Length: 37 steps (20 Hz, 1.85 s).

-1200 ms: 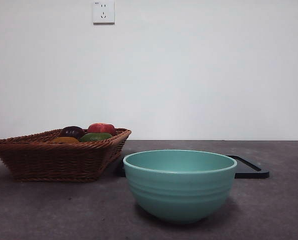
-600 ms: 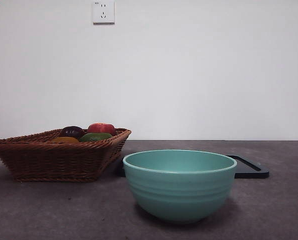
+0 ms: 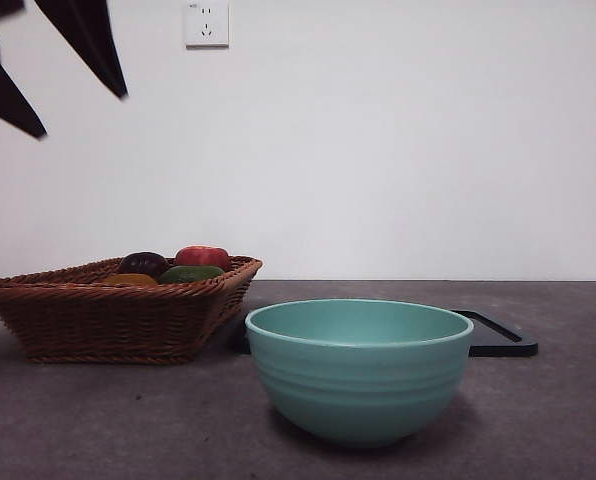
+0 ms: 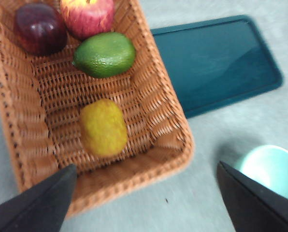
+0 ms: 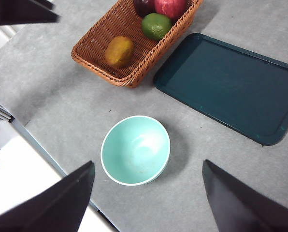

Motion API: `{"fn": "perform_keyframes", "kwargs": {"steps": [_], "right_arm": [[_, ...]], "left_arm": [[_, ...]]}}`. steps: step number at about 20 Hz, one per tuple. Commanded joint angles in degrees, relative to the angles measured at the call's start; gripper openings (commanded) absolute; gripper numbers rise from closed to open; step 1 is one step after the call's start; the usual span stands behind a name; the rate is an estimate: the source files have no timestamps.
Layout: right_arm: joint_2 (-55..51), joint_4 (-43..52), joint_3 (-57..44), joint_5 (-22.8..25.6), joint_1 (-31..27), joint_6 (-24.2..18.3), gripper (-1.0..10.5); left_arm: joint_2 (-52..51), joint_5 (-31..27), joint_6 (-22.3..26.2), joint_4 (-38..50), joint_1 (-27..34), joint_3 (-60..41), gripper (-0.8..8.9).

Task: Pick up the wifruite, put it on the bowl, pick up the plate, put it on desk

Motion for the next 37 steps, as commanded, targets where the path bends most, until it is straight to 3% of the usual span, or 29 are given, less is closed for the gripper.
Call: {"fn": "perform_keyframes", "kwargs": {"steps": [1, 13, 29, 30, 33, 37], "right_arm": [[0.4, 0.3, 1.0, 0.2, 0.3, 0.3, 3.6], [0.4, 0.3, 1.0, 0.2, 0.3, 0.3, 3.6], [0.4, 0.3, 1.0, 0.2, 0.3, 0.4, 3.6], [0.4, 0.3, 1.0, 0.2, 0.3, 0.4, 3.6], [0.4, 0.3, 1.0, 0.2, 0.3, 0.4, 3.6], [0.4, 0.3, 1.0, 0.2, 0.3, 0.4, 3.6]], "left_arm": [[4.2, -1.0, -0.2, 2.4, -0.7, 1.2, 4.54], [22.8, -11.8, -0.4, 12.9, -3.0, 1.3, 4.54], [29.8, -12.1, -1.7, 16.7, -3.5, 1.3, 4.32], [29.8, -12.1, -1.7, 16.9, -3.5, 1.3, 4.17], [29.8, -12.1, -1.6, 16.7, -3.6, 1.3, 2.28], [29.6, -12.1, -1.6, 16.4, -3.6, 1.3, 2.08]]}}
